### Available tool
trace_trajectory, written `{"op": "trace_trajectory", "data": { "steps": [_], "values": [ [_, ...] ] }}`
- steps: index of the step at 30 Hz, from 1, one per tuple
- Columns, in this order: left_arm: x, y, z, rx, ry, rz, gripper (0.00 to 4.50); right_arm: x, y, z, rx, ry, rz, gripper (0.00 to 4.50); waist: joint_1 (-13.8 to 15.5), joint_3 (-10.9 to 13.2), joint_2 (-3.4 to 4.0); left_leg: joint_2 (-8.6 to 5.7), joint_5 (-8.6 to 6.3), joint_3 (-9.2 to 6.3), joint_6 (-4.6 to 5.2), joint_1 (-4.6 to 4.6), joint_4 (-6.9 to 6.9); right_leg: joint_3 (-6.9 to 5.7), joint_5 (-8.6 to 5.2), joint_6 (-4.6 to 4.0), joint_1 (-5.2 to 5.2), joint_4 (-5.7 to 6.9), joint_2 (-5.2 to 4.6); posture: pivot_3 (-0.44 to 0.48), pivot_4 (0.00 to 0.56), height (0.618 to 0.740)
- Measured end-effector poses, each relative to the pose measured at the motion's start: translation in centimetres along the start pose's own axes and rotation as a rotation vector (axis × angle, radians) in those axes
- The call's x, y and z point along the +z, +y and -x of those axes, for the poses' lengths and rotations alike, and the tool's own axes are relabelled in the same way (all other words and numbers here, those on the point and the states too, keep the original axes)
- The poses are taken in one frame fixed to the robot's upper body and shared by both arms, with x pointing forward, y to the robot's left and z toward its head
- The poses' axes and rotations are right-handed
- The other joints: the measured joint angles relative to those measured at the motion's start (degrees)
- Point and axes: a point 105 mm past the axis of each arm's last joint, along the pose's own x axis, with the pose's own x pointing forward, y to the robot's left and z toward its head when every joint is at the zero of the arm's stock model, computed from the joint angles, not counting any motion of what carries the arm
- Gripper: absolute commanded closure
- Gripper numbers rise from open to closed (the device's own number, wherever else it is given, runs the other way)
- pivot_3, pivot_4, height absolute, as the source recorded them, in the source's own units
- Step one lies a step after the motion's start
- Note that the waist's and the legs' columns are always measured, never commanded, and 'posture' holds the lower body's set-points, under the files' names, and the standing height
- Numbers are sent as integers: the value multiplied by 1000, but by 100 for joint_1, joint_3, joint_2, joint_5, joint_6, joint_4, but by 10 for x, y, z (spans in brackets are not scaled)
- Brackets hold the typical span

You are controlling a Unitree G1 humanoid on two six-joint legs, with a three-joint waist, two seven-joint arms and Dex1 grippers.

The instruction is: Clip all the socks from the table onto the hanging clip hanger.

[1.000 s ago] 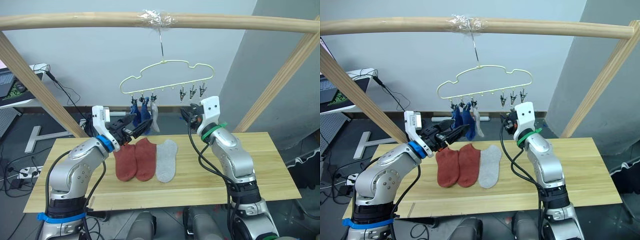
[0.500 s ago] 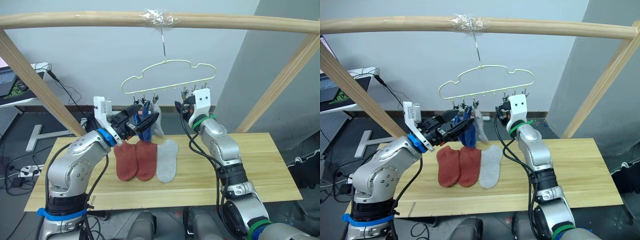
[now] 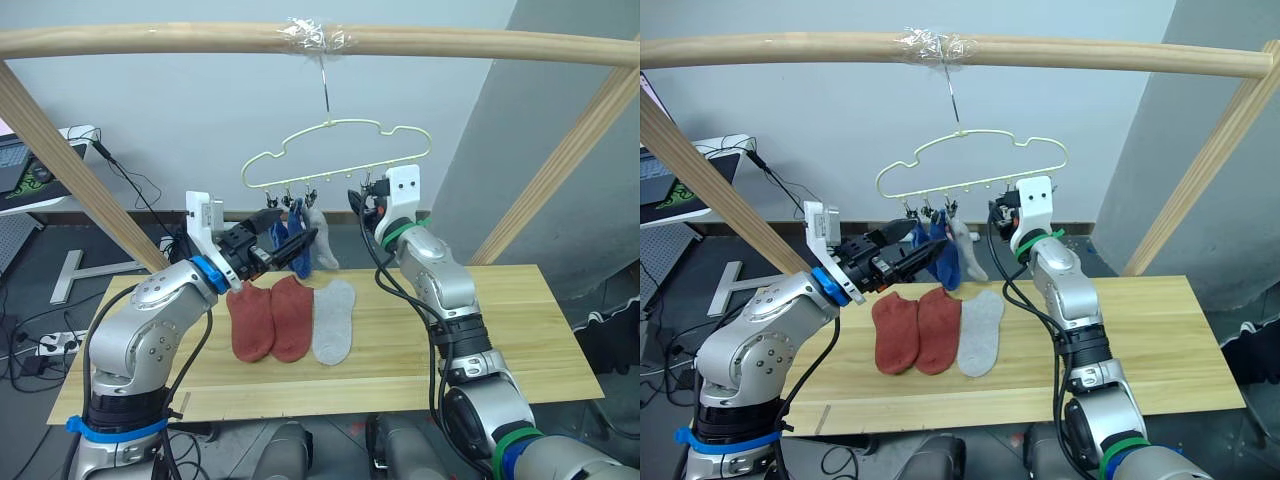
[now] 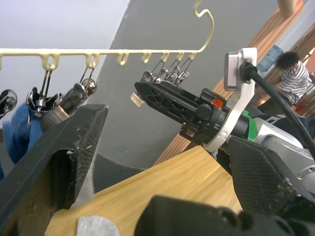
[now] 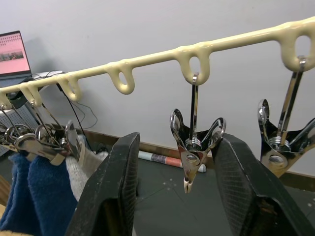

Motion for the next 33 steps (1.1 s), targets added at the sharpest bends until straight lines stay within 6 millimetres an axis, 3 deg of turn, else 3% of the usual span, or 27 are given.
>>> {"op": "trace_trajectory", "data": {
  "steps": [8, 22, 33],
  "values": [
    [5, -1, -2, -13, -13, -13, 0, -1, 11, -2, 23, -2, -18, 2231, 0, 0, 0, 0, 0, -1, 0, 0, 0, 0, 0, 0, 0, 0, 0, 75, 179, 740],
    [16, -8, -5, -39, -43, -49, 0, 11, 11, -5, 16, -34, -10, 2231, -3, 0, 0, 0, 0, 1, 0, -1, 0, 0, 0, -1, -2, 1, 0, 79, 169, 740],
    [15, -11, -6, -57, -39, -54, 0, 7, 9, -7, 8, -26, -16, 2231, -2, 0, 0, 0, 0, 3, 0, -1, 1, 0, 1, -1, -2, 2, 0, 76, 165, 740]
  ]
}}
